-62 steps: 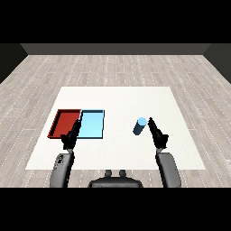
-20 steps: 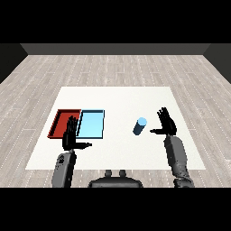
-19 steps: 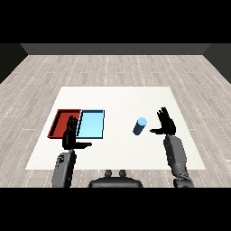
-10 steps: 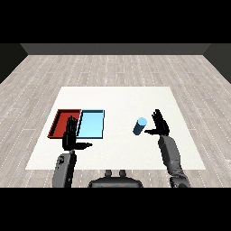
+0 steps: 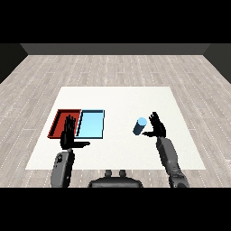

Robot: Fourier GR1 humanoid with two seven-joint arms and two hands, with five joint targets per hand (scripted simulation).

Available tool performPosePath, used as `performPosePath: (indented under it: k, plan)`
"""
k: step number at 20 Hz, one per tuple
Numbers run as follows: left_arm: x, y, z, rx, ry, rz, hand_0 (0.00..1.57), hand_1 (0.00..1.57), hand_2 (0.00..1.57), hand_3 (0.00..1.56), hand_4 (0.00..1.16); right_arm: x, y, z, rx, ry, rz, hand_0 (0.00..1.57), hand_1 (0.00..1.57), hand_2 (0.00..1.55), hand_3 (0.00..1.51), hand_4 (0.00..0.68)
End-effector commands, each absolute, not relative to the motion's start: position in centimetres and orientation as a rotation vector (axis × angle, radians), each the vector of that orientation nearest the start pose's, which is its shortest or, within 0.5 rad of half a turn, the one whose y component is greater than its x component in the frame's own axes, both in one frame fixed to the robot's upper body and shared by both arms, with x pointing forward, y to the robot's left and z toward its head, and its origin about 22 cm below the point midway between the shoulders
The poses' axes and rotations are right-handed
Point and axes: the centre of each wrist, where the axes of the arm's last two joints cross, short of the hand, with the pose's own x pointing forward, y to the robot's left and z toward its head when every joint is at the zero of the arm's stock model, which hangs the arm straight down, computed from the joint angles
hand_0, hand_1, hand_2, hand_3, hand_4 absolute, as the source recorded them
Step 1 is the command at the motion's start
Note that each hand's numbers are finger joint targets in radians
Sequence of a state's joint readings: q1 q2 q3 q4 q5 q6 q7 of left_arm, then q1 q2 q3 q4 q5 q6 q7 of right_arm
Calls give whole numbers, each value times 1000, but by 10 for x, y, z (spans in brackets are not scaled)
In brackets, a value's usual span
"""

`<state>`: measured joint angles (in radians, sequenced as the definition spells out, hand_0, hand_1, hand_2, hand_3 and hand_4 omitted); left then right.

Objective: Pick the blue can and put it in the blue box

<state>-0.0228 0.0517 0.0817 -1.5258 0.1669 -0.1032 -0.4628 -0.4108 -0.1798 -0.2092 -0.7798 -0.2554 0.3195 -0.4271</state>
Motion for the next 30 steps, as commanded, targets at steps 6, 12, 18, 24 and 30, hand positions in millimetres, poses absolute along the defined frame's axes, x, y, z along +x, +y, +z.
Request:
performPosePath:
  k: [6,12,18,24,30]
  plan:
    - [256,258,10,-86,-2026,106,0,0,0,0,0,334,-265,-73,304,-1632,-100,0,0,0,0,0]
    - [259,244,5,-120,-2034,119,0,0,0,0,0,327,-262,-59,305,-1622,-91,0,0,0,0,0]
    - [228,269,3,-68,-2048,101,0,0,0,0,0,330,-254,-71,308,-1623,-77,0,0,0,0,0]
    - [250,267,-6,-71,-2050,113,0,0,0,0,0,343,-248,-73,341,-1600,-64,0,0,0,0,0]
    - [226,252,25,-82,-2054,126,0,0,0,0,0,356,-263,-66,331,-1581,-67,0,0,0,0,0]
